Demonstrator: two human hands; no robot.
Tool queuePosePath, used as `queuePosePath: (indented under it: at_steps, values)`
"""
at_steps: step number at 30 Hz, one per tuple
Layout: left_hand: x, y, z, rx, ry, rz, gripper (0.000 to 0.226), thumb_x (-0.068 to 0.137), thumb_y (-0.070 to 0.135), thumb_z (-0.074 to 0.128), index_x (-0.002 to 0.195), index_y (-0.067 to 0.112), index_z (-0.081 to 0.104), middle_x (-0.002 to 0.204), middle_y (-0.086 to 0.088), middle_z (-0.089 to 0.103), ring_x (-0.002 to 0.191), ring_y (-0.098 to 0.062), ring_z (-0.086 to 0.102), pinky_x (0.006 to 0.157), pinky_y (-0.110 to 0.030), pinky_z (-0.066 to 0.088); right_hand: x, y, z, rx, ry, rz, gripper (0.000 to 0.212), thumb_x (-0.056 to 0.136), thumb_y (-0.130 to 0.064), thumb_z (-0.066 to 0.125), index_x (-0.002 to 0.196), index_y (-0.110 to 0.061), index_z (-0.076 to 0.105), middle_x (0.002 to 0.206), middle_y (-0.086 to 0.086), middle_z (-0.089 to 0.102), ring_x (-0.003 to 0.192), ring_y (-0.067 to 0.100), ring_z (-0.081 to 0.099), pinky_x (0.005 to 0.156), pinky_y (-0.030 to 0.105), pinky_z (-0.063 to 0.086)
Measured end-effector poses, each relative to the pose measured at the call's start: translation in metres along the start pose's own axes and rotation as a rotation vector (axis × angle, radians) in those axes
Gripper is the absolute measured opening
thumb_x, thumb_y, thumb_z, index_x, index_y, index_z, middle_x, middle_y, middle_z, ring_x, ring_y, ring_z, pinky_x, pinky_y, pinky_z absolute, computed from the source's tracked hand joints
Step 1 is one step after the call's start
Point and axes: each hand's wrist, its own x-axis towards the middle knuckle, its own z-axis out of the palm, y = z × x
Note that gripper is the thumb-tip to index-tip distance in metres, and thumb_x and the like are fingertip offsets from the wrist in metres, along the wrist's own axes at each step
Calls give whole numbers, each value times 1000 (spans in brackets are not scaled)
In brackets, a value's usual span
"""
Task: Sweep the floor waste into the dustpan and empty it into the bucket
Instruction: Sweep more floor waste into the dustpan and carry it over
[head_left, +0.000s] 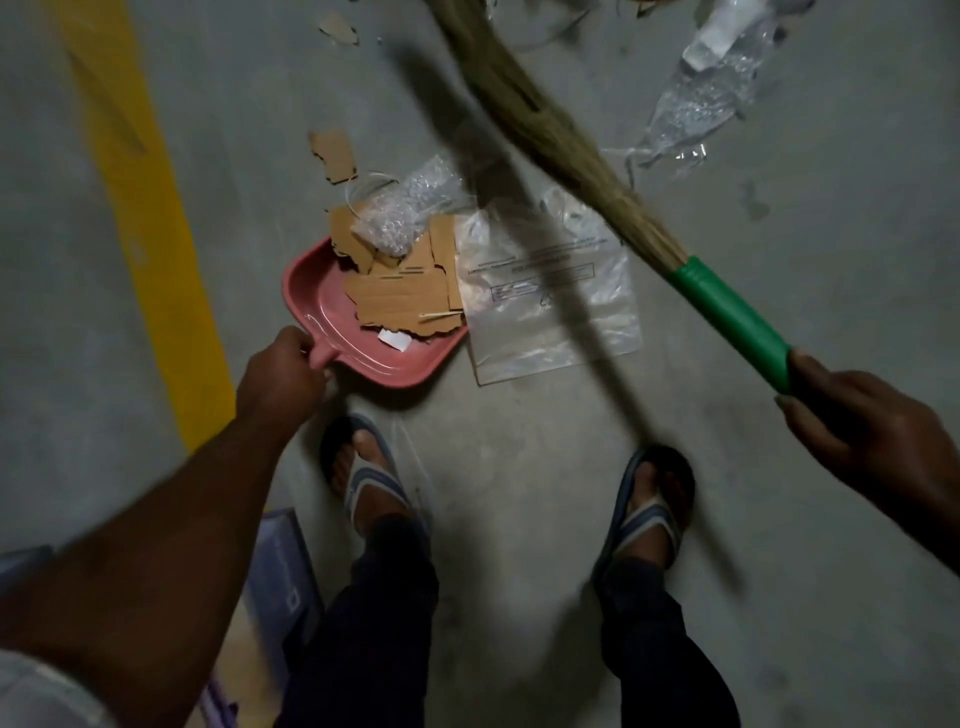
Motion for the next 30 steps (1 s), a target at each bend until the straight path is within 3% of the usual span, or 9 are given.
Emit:
queuePosePath:
  at_steps: [7,14,19,22,25,28,30]
  values:
    - [3,0,7,-34,-27,-23,39,84,20,74,116,8,55,113,-20,65,105,-40,60,77,-38,42,19,-17,33,-94,-143,-136,60,73,-18,83,130,-18,64,88,17,67,60,41,66,52,43,53]
    - [8,-6,10,-26,-51,13,36,86,19,72,113,7,52,111,-22,64,103,-42,58,76,-38,39,-21,-39,64,-8,-230,-224,62,75,-24,83,133,-21,61,94,11,68,62,35,68,48,38,52]
    - [1,-17,11,-32,-39,64,33,87,18,71,110,7,50,107,-20,63,98,-40,59,73,-38,39,-47,-41,48,39,-80,-99,48,88,-32,69,134,-23,61,102,9,68,71,35,69,55,38,54]
    - [-9,-32,13,-14,-21,75,30,88,19,70,108,8,50,106,-21,63,96,-42,59,71,-38,38,-59,-43,33,76,22,6,50,82,-30,65,130,-16,64,96,11,69,72,34,68,58,31,50]
    - [-23,-51,13,-6,-22,46,29,88,19,70,106,9,51,106,-22,64,97,-44,60,71,-41,39,-69,-35,25,59,33,87,51,83,-33,63,131,-15,64,91,11,67,71,34,66,59,31,45]
    - [-39,-69,12,20,-47,3,29,86,16,73,104,8,51,105,-23,64,97,-45,60,72,-42,40,-88,-20,24,46,10,197,47,87,-28,71,132,-17,63,92,11,67,73,33,66,63,22,40]
    - [-47,-80,12,55,-69,12,26,85,15,72,98,10,49,97,-23,64,92,-45,61,69,-42,41,-108,-12,25,30,-53,228,57,80,-17,79,134,-17,61,89,11,66,72,35,65,62,32,47]
